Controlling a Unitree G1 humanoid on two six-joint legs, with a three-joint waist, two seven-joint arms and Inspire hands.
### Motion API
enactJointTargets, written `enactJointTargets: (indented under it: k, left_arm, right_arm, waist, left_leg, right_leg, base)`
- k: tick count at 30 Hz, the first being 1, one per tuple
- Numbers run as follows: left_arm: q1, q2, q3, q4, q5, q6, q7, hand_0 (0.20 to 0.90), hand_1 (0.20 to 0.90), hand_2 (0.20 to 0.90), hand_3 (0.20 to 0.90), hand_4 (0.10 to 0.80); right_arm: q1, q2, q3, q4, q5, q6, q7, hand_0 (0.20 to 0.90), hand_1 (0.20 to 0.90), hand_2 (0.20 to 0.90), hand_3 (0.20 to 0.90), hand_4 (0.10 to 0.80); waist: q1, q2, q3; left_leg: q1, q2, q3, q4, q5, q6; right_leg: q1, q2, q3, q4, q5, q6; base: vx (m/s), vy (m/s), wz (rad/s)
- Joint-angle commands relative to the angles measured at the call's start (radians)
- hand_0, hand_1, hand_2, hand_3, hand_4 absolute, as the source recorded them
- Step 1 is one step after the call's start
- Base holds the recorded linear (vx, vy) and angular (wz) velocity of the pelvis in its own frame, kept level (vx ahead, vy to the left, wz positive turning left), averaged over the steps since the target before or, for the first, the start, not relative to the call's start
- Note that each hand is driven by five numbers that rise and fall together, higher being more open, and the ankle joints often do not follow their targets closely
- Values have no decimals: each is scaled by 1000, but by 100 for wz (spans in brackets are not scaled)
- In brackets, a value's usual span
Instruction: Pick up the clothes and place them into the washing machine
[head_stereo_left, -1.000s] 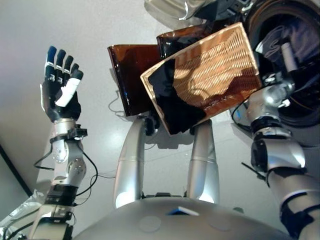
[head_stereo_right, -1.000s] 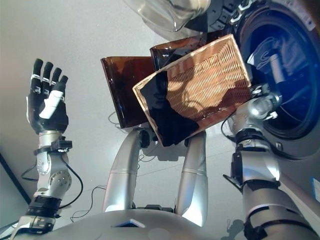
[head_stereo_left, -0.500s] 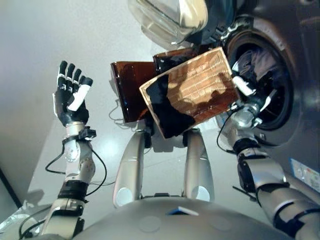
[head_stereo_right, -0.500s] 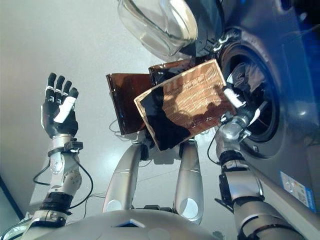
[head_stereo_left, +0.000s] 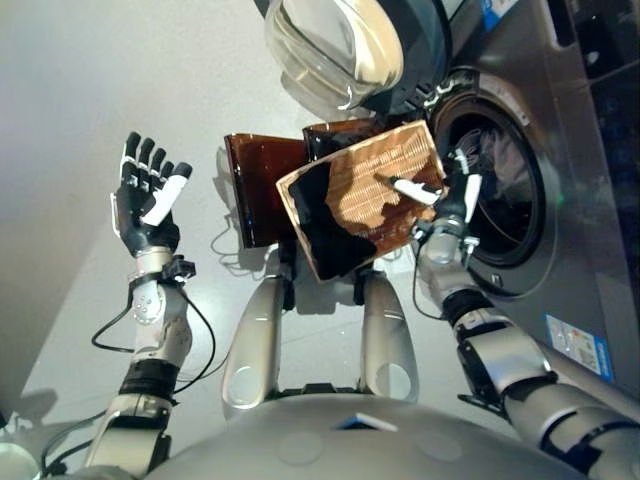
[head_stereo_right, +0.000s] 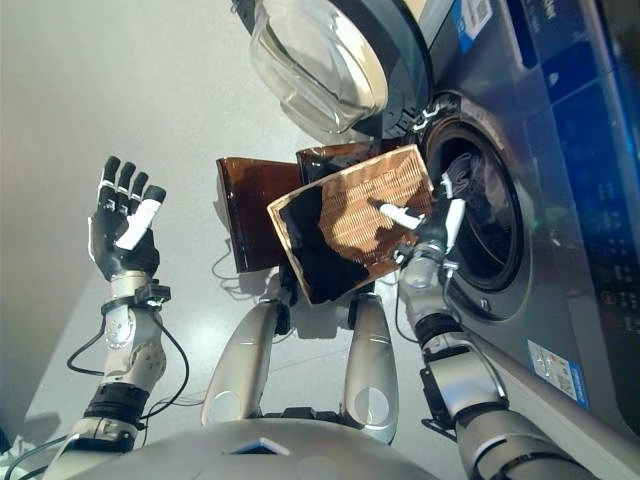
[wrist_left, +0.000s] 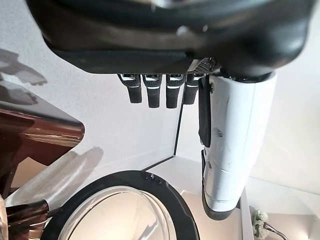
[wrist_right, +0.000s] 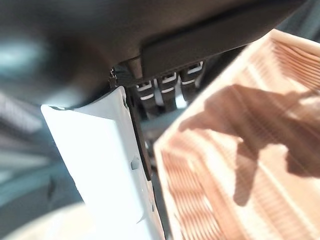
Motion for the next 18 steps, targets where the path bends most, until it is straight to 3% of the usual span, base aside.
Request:
enactJointTargets:
  k: [1,12,18]
  left_arm:
    - [-10,31,61,-81,25,-63,-36,900,900,900,900,800]
    - [15,28,63,-111,11,-49,-78,900,900,900,900,800]
    - [16,34,35,-112,18,-42,-86,900,900,900,900,800]
  right_arm:
    - [-23,-4,13,-27,11,-46,30,900,900,900,900,800]
    - [-22,53,102,-15,-61,-18,68,900,900,900,900,800]
    - [-39,62,145,6,-156,15,50,900,900,900,900,800]
  waist:
    - [18,-4,-22]
    - [40,0,-19]
    - [58,-17,-16]
  left_leg:
    - [5,-36,-25,36,-91,-28]
    - [-58,-48,-25,95,-100,-25]
    - [-72,-45,-34,97,-102,-27]
  right_leg:
    - [-5,-19,-15,-128,165,-11]
    - [-46,-34,-25,-88,165,-13]
    - [-45,-40,-36,-103,171,-3]
  base:
    - [-13,17,12]
    - [-20,36,7]
    - [15,25,7]
